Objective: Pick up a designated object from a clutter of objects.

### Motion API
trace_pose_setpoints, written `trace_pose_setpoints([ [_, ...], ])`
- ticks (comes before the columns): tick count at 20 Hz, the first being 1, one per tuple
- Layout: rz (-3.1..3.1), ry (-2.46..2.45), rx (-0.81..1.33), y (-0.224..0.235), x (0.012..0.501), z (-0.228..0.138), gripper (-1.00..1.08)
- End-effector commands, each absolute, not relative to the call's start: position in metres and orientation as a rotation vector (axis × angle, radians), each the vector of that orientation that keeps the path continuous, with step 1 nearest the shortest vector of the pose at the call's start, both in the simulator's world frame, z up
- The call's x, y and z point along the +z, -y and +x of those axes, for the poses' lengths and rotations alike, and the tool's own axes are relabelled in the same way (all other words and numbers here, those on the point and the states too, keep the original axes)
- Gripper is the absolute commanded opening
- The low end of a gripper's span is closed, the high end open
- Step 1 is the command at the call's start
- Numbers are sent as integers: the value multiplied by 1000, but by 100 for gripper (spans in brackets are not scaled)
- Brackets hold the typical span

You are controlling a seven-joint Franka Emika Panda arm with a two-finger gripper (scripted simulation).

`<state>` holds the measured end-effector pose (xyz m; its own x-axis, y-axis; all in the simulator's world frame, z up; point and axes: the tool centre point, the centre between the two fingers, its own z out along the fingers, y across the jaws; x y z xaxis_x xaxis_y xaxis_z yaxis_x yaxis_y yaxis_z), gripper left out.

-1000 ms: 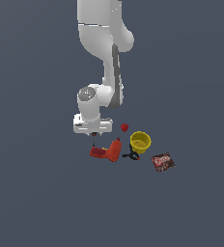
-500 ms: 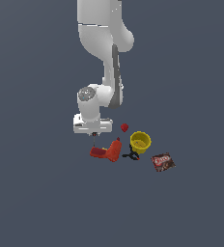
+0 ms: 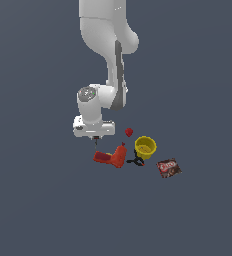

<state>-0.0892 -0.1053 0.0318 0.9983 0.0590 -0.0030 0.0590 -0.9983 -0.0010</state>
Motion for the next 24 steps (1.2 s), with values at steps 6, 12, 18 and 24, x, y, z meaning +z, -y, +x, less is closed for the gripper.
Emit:
trace_pose_setpoints([
  [6, -3140, 91, 0, 122, 76, -81, -100],
  [12, -3140, 90, 0, 142, 129, -72, -100],
  [18, -3140, 90, 0, 163, 184, -62, -100],
  [24, -3140, 90, 0, 185, 240, -51, -100],
])
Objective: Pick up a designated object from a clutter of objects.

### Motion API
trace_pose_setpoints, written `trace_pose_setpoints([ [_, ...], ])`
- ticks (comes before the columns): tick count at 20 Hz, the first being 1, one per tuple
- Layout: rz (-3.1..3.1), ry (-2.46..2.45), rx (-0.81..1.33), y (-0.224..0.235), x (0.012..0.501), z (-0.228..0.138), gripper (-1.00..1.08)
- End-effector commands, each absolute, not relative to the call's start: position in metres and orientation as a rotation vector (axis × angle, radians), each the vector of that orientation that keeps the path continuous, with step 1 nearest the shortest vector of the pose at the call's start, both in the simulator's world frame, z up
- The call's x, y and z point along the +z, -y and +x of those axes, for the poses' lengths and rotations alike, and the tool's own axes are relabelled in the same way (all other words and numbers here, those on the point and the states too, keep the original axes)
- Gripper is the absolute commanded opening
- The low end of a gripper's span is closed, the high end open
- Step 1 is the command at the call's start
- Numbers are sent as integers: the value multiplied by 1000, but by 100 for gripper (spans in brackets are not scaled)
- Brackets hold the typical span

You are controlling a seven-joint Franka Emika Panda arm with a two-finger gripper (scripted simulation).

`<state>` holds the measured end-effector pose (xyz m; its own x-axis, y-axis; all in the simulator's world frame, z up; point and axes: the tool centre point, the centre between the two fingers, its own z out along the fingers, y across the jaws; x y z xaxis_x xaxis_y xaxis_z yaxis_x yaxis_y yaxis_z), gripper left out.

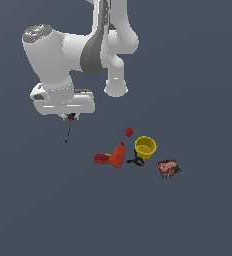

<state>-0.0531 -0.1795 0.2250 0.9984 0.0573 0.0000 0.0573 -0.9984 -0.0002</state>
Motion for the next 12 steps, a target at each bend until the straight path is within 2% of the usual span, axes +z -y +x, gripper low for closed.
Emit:
trace_pose_setpoints([
  [1, -3140, 90, 0, 189, 249, -49, -100],
  [12, -3140, 92, 0, 225, 342, -27, -100],
])
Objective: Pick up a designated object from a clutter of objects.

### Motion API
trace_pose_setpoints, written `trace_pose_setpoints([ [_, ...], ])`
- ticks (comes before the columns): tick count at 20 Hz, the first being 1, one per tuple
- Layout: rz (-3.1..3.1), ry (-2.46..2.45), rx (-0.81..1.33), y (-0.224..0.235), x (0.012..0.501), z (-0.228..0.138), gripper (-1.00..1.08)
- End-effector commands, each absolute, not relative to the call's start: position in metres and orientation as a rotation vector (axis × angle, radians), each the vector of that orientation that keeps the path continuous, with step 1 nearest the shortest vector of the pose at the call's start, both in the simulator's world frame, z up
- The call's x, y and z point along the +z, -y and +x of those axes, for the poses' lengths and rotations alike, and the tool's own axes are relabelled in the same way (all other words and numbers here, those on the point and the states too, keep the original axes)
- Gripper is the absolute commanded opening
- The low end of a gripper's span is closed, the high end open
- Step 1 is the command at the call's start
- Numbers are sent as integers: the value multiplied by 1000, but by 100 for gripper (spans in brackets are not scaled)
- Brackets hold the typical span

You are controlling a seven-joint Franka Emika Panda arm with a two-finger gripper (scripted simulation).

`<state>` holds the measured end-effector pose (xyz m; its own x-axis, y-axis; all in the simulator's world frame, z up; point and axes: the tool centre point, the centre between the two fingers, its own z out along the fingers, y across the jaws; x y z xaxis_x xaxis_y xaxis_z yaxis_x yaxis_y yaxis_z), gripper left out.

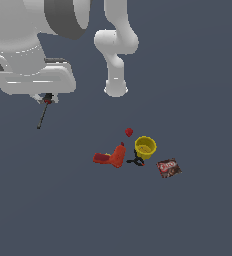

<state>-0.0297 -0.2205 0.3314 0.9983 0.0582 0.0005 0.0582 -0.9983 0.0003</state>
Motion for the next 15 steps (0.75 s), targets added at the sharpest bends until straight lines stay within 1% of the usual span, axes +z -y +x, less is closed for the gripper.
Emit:
trace_pose_setpoints([
  [1, 3140, -92, 0, 227, 348, -26, -100],
  [8, 3140, -93, 0, 238, 376, -18, -100],
  [15, 3140, -93, 0, 242, 385, -15, -100],
])
